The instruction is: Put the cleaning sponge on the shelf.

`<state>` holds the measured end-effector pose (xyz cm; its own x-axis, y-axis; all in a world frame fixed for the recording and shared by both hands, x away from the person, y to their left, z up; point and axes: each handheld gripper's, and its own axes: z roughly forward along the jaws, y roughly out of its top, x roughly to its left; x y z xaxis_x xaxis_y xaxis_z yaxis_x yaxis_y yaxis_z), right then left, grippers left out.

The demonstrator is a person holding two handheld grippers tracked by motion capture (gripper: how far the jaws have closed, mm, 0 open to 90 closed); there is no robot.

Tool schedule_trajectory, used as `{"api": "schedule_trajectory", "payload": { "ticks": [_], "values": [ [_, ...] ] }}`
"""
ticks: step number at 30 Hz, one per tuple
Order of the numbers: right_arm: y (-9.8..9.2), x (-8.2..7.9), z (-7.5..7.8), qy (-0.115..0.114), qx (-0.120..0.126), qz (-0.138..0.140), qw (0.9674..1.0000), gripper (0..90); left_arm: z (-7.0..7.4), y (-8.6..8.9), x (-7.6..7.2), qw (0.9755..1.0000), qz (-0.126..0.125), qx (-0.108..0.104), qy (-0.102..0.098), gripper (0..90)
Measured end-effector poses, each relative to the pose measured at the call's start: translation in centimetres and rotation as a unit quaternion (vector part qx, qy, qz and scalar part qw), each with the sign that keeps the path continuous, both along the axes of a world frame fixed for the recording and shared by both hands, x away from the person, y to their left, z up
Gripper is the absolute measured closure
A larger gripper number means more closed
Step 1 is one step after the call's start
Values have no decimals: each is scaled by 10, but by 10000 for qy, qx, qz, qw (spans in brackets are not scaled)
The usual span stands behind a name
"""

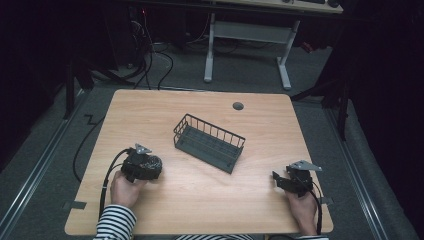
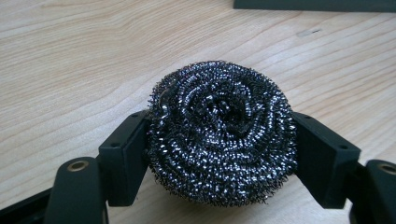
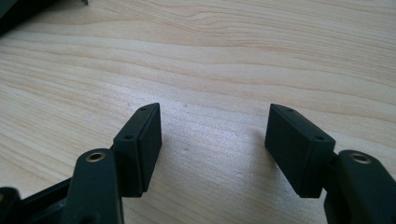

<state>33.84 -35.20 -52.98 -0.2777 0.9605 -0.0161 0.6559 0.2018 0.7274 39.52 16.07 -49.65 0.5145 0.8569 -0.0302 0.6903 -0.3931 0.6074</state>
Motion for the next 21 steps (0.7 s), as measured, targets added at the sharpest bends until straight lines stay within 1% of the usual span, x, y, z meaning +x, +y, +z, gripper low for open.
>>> {"api": "schedule_trajectory", "payload": {
  "ticks": [4,5,6,7,8,15,16,18,19,20,21],
  "values": [
    [0,0,0,2,0,4,10000,368,5,2,-2,10000,-7,-5,1,275],
    [0,0,0,1,1,4,10000,367,9,2,-3,10000,-35,18,-6,274],
    [0,0,0,1,1,4,10000,367,9,2,-3,10000,-35,18,-6,274],
    [0,0,0,2,7,3,10000,367,14,2,-4,10000,-58,10,-12,274],
    [0,0,0,2,7,3,10000,367,14,2,-4,10000,-58,10,-12,274],
    [0,0,0,2,16,3,10000,367,29,-2,-5,9998,-147,-152,-12,275],
    [0,0,0,2,16,4,10000,367,31,-2,-5,9997,-187,-149,-47,275],
    [0,0,0,2,17,4,10000,367,35,-4,-4,9996,-204,-179,-54,276],
    [0,0,0,2,18,5,10000,367,38,-5,-4,9995,-206,-230,-10,277],
    [0,0,0,2,18,5,10000,367,38,-5,-4,9995,-206,-230,-10,277],
    [0,0,0,2,16,4,10000,366,42,-7,-3,9995,-233,-214,-13,277]
  ]
}}
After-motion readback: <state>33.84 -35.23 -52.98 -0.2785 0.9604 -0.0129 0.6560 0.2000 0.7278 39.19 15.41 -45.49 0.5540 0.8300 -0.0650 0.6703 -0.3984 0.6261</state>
